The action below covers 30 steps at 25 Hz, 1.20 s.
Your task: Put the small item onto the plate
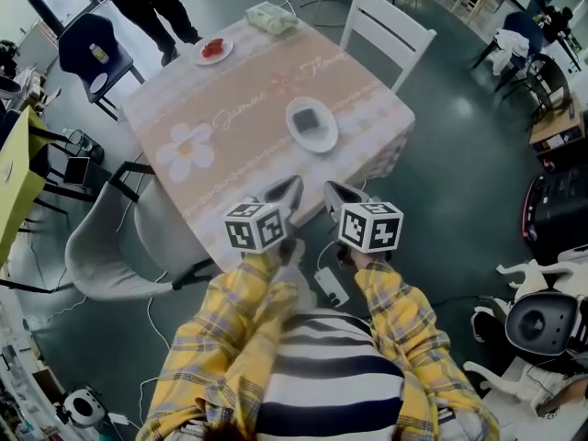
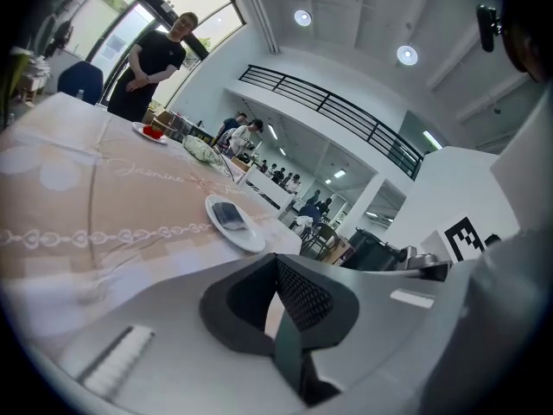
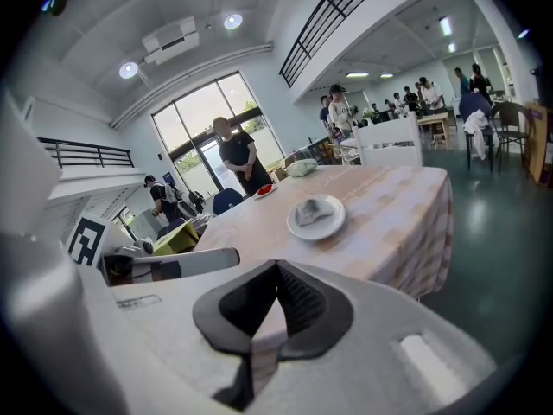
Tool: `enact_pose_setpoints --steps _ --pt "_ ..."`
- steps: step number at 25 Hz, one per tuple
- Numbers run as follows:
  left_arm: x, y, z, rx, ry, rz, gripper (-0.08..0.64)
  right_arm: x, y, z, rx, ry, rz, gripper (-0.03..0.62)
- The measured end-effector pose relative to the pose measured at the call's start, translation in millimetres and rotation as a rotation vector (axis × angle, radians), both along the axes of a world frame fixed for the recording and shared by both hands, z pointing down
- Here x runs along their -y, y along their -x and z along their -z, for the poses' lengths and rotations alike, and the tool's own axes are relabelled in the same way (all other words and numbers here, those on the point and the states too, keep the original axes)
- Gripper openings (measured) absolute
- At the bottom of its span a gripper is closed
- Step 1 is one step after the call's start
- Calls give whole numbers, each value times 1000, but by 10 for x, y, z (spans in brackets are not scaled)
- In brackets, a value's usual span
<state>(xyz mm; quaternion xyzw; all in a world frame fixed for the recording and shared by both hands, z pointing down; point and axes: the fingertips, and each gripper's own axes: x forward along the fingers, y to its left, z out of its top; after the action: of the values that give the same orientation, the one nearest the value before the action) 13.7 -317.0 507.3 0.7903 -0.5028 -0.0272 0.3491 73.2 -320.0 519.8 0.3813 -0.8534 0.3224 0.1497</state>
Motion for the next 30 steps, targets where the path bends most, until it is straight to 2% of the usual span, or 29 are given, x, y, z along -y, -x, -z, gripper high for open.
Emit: enact_pose_setpoints --steps 18,30 --pt "-809 -58 -7 0 -14 -8 0 -659 -90 -13 -19 -33 -11 -3" --pt "-1051 -56 10 2 -17 -11 0 -883 -99 94 -20 -73 -2 -3"
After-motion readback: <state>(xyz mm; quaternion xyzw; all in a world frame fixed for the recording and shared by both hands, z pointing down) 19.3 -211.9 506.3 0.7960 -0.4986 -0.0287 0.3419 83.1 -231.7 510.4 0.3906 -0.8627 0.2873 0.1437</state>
